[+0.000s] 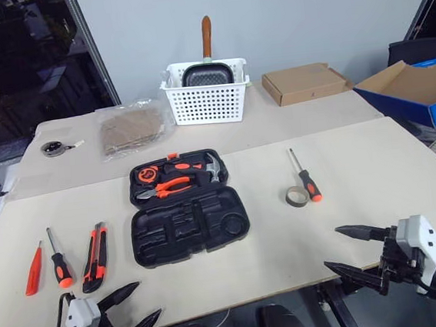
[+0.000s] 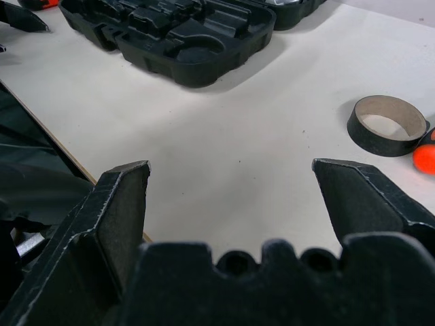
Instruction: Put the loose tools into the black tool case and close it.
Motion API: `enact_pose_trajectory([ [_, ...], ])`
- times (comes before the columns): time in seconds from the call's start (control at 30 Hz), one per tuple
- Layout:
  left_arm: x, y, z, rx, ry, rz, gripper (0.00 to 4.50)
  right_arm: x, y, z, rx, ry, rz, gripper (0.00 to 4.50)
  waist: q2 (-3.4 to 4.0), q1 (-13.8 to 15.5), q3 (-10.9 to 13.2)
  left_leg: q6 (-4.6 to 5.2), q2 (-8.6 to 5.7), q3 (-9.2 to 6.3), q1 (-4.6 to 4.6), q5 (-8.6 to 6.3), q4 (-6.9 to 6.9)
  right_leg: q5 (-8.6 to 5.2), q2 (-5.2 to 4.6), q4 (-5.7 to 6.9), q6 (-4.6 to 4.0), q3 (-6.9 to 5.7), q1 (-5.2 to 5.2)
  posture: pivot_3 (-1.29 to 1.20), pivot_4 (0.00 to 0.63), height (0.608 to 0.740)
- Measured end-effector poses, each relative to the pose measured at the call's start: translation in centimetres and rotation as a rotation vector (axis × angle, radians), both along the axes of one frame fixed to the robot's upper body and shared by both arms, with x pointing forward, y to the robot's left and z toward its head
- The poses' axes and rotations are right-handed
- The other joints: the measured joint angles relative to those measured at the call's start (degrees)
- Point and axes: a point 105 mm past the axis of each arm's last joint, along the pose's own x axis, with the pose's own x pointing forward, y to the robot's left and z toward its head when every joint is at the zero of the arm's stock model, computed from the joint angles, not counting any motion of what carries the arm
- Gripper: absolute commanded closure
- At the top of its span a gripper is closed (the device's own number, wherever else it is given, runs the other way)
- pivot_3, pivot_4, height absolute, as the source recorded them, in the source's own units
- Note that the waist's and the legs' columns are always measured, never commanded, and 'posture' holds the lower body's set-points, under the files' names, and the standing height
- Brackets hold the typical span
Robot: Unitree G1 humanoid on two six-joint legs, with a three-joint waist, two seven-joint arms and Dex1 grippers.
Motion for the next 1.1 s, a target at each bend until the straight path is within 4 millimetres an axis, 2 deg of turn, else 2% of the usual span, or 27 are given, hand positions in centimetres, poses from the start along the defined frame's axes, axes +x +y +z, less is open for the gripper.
enact_pose_trajectory([
  [0.3,0.7,0.0,0.9,-0.073,-0.02,0.038,0.0,1.8,1.3,1.0,0.054,-0.078,0.044,0.08,-0.44,0.56,0.3,0.0,0.07,0.1,-0.06,-0.01,-0.05,0.0,0.07,0.0,0.0,0.0,-0.09,0.0,0.15,0.74],
  [0.4,1.6,1.0,2.1,-0.134,-0.053,0.133,0.0,2.7,2.1,1.9,0.082,-0.122,0.064,0.08,-0.59,0.68,0.41,0.01,0.14,0.27,-0.24,-0.02,-0.09,0.02,0.08,0.15,0.04,0.05,-0.09,0.0,0.15,0.74],
  [0.5,3.4,2.0,4.6,-0.226,-0.123,0.233,0.0,4.0,3.9,3.6,0.157,-0.167,0.098,0.08,-1.13,0.73,0.73,0.06,0.13,0.28,-0.33,0.0,-0.12,0.17,0.15,0.53,0.26,0.12,-0.18,0.0,0.15,0.74],
  [0.6,4.4,3.0,7.6,-0.299,-0.183,0.331,0.0,4.8,6.1,5.7,0.206,-0.22,0.174,0.08,-1.28,0.71,0.79,0.31,0.09,0.27,-0.4,0.03,-0.22,0.49,0.19,0.74,0.35,0.22,-0.13,0.0,0.15,0.74],
  [0.7,3.2,4.3,12.1,-0.323,-0.23,0.429,0.0,4.9,7.6,6.9,0.234,-0.225,0.248,0.08,-1.68,0.52,0.77,0.55,0.31,0.24,-0.54,-0.68,-0.19,1.08,0.48,0.81,0.3,0.21,-0.13,0.0,0.15,0.74],
  [0.8,3.0,6.1,16.3,-0.291,-0.291,0.55,0.0,4.9,9.2,7.9,0.249,-0.22,0.35,0.08,-1.31,0.97,0.82,1.22,0.28,0.13,-0.58,-1.13,-0.17,0.73,0.57,0.87,0.17,0.16,-0.2,0.0,0.15,0.74],
  [0.83,3.1,6.8,16.8,-0.275,-0.27,0.603,0.0,5.0,9.9,8.2,0.249,-0.213,0.386,0.08,-1.19,1.23,0.82,1.47,0.23,0.06,-0.52,-1.28,-0.13,0.67,0.57,0.98,0.08,0.12,-0.24,0.0,0.15,0.74],
  [0.9,3.4,8.1,16.7,-0.221,-0.191,0.698,0.0,5.1,10.8,8.9,0.254,-0.218,0.445,0.08,-1.24,1.24,0.88,1.79,0.22,-0.02,-0.46,-1.51,0.1,0.68,0.58,1.23,-0.26,0.07,-0.34,0.0,0.15,0.74],
  [1.0,3.6,10.2,16.7,-0.102,-0.063,0.819,0.0,5.7,11.8,10.3,0.246,-0.244,0.525,0.08,-1.29,1.01,0.94,1.83,0.2,-0.05,-0.42,-1.6,0.25,0.65,0.56,1.29,-0.31,0.04,-0.3,0.0,0.15,0.74],
  [1.1,2.9,12.1,15.6,-0.015,0.102,0.924,0.0,5.7,12.4,9.4,0.217,-0.194,0.61,0.08,-1.28,0.9,0.99,1.84,0.19,0.01,-0.23,-1.62,0.25,0.49,0.54,1.29,-0.21,0.03,-0.18,0.0,0.15,0.74],
])
